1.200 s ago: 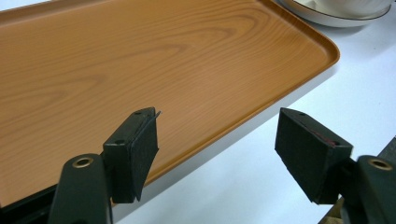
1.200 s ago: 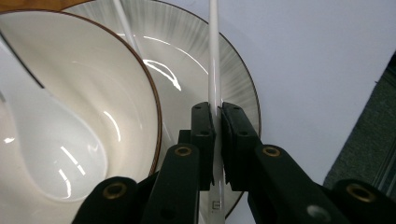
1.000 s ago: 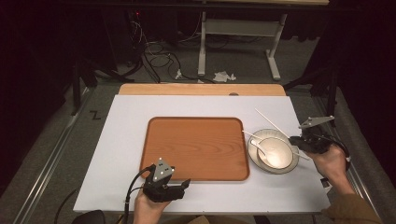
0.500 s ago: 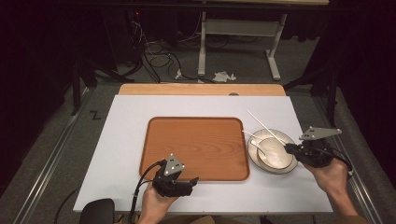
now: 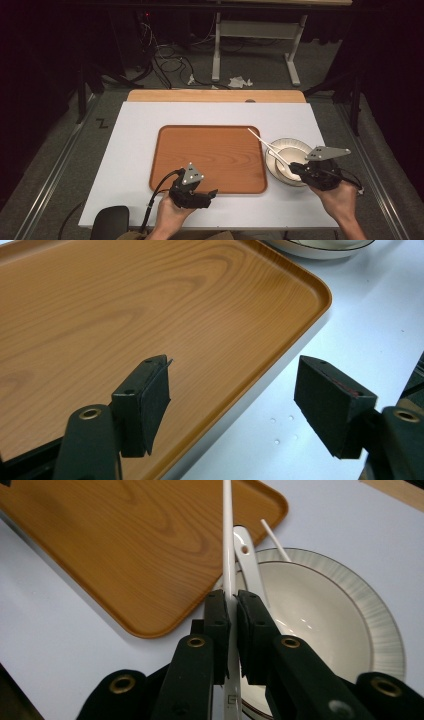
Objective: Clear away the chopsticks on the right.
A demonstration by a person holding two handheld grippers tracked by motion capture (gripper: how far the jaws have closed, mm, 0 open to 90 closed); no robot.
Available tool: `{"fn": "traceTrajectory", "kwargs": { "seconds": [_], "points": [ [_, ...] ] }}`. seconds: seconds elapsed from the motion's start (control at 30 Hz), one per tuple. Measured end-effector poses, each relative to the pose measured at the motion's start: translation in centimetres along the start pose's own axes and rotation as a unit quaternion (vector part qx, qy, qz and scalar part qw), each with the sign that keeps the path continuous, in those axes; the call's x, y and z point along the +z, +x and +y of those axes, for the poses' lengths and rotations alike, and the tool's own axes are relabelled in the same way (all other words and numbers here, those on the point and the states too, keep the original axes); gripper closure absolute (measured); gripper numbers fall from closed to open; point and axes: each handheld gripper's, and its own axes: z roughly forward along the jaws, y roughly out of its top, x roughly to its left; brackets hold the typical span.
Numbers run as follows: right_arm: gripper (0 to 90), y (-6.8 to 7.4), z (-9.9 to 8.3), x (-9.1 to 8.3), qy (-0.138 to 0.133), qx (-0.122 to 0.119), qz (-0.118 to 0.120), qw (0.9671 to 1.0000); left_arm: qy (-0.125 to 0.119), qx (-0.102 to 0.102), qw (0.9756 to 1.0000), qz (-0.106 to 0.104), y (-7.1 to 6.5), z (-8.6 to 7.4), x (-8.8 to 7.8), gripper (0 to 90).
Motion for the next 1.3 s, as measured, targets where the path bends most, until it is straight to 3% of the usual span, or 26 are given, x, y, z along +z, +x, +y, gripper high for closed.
{"fn": "traceTrajectory", "kwargs": {
  "seconds": [0.17,0.5,0.77,0.97,1.3],
  "points": [
    [85.2,1.1,0.3,0.9,0.000,-0.002,0.014,0.9999,0.000,0.001,1.0000,-0.003,0.0,0.1,0.0,30.3],
    [85.2,4.3,1.2,5.0,0.041,-0.025,0.029,0.9984,-0.004,-0.002,1.0000,0.000,-0.1,0.0,-0.4,30.3],
    [85.2,4.9,1.5,8.0,0.070,-0.031,0.032,0.9965,-0.005,-0.008,0.9999,0.008,-0.1,-0.5,-0.9,30.2],
    [85.1,5.1,1.9,10.2,0.093,-0.035,0.021,0.9948,-0.012,-0.030,0.9992,0.026,0.5,-1.3,-1.9,30.2],
    [84.9,4.7,2.7,12.8,0.098,-0.028,0.032,0.9942,-0.017,-0.046,0.9976,0.050,0.5,-2.5,-3.3,30.2]
  ]
}}
